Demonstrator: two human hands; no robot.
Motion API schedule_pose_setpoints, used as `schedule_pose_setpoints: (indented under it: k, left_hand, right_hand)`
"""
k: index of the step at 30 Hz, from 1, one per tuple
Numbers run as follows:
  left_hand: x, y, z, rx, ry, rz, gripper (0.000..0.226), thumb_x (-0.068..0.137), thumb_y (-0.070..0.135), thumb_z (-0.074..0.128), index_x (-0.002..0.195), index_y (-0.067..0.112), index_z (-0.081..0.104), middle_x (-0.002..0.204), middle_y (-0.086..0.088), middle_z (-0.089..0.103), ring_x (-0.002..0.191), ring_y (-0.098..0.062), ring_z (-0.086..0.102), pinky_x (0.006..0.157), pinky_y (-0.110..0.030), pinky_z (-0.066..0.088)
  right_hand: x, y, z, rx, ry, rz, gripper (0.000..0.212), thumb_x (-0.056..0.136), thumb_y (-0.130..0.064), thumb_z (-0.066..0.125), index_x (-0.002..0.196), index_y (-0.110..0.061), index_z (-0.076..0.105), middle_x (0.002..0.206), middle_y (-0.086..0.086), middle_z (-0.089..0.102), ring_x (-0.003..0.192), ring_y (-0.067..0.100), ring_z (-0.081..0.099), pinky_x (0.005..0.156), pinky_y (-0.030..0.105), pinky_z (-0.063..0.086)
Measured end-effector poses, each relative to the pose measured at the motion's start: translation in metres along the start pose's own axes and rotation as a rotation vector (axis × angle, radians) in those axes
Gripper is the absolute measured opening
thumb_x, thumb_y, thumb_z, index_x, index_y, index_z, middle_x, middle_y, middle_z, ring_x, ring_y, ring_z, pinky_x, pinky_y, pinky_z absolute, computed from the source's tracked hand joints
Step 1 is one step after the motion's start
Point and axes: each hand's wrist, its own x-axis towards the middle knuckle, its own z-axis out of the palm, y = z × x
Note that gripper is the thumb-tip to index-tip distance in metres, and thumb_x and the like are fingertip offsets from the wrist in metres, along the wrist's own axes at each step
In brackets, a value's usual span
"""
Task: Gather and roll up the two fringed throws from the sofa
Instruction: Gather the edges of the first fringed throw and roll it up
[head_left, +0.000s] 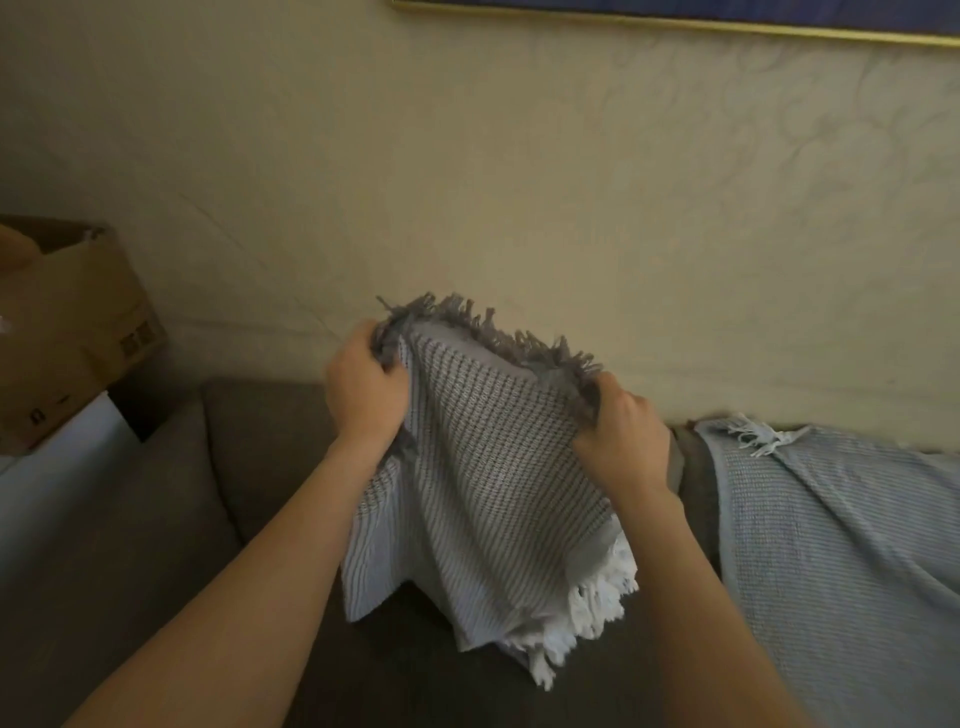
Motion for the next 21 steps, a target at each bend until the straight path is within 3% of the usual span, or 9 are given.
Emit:
schedule_pose_setpoints:
  k: [3,8,11,13,14,16,18,19,21]
  left_hand:
    - [0.003,0.011,-0.002,-0.024,0.069,0.049,0.012,0.093,0.007,0.061,0.094,0.017,0.067,0.079,0.002,0.066,0.071,-0.022,0.064,0.061,-0.046,0.056]
    - [0.01,0.026,-0.012,-0.028,0.209,0.145,0.009,0.091,0.005,0.058,0.094,0.011,0.064,0.079,-0.005,0.066,0.071,-0.029,0.063,0.062,-0.05,0.055]
    - [0.017,0.03,-0.018,0.0,0.23,0.124,0.016,0.089,0.004,0.057,0.099,0.013,0.065,0.085,-0.003,0.069,0.08,-0.031,0.066,0.068,-0.046,0.055]
    - [0.017,0.028,-0.021,0.022,0.228,0.145,0.016,0.091,0.006,0.059,0.101,0.015,0.066,0.089,-0.001,0.068,0.084,-0.029,0.066,0.069,-0.04,0.05]
    - [0.016,0.027,-0.022,0.04,0.219,0.169,0.016,0.092,0.007,0.06,0.103,0.016,0.066,0.092,0.0,0.068,0.085,-0.026,0.065,0.069,-0.038,0.048]
    - [0.01,0.023,-0.022,0.065,0.201,0.185,0.018,0.093,0.007,0.061,0.106,0.018,0.066,0.097,0.0,0.069,0.084,-0.02,0.061,0.069,-0.036,0.044]
    - [0.007,0.019,-0.022,0.061,0.223,0.149,0.017,0.094,0.008,0.061,0.107,0.018,0.067,0.096,0.001,0.07,0.082,-0.016,0.058,0.068,-0.033,0.04]
    - [0.007,0.018,-0.023,0.053,0.241,0.125,0.016,0.096,0.009,0.061,0.107,0.018,0.067,0.095,0.002,0.07,0.082,-0.015,0.059,0.069,-0.033,0.04]
    - [0.011,0.017,-0.026,0.045,0.261,0.072,0.017,0.097,0.008,0.061,0.11,0.016,0.068,0.097,0.004,0.069,0.085,-0.014,0.06,0.072,-0.032,0.042]
  right_hand:
    - [0.002,-0.011,-0.009,-0.012,0.02,0.028,0.028,0.081,-0.017,0.059,0.109,-0.014,0.063,0.069,0.0,0.056,0.06,0.028,0.055,0.05,0.03,0.045]
    - [0.001,-0.016,-0.005,0.169,0.037,-0.105,0.007,0.088,-0.02,0.061,0.087,-0.014,0.058,0.054,-0.002,0.046,0.048,0.021,0.047,0.049,0.032,0.04]
    - [-0.004,-0.024,-0.009,0.499,-0.376,-0.099,0.042,0.084,-0.06,0.078,0.088,-0.023,0.058,0.075,-0.001,0.063,0.065,0.018,0.061,0.059,0.033,0.05]
    - [-0.006,-0.025,-0.016,0.527,-0.734,0.046,0.068,0.075,-0.061,0.087,0.122,-0.021,0.058,0.114,-0.01,0.059,0.104,0.014,0.06,0.088,0.031,0.052]
    - [-0.006,-0.024,-0.016,0.446,-0.798,0.088,0.07,0.078,-0.053,0.088,0.131,-0.02,0.056,0.119,-0.011,0.055,0.111,0.014,0.057,0.095,0.031,0.05]
    - [-0.004,-0.018,-0.004,0.158,-0.555,0.068,0.041,0.088,-0.04,0.08,0.114,-0.011,0.068,0.109,0.003,0.067,0.1,0.029,0.067,0.083,0.039,0.057]
    - [-0.003,-0.019,0.006,-0.113,-0.207,0.117,0.011,0.088,-0.024,0.068,0.091,-0.013,0.067,0.086,0.009,0.067,0.084,0.038,0.068,0.062,0.037,0.049]
    - [-0.005,-0.023,0.006,-0.142,-0.112,0.094,0.008,0.085,-0.022,0.067,0.082,-0.015,0.064,0.076,0.006,0.062,0.077,0.037,0.068,0.058,0.034,0.043]
    - [-0.01,-0.022,0.012,0.071,-0.19,0.037,0.028,0.083,-0.038,0.075,0.069,-0.02,0.058,0.061,-0.004,0.057,0.062,0.022,0.064,0.051,0.029,0.039]
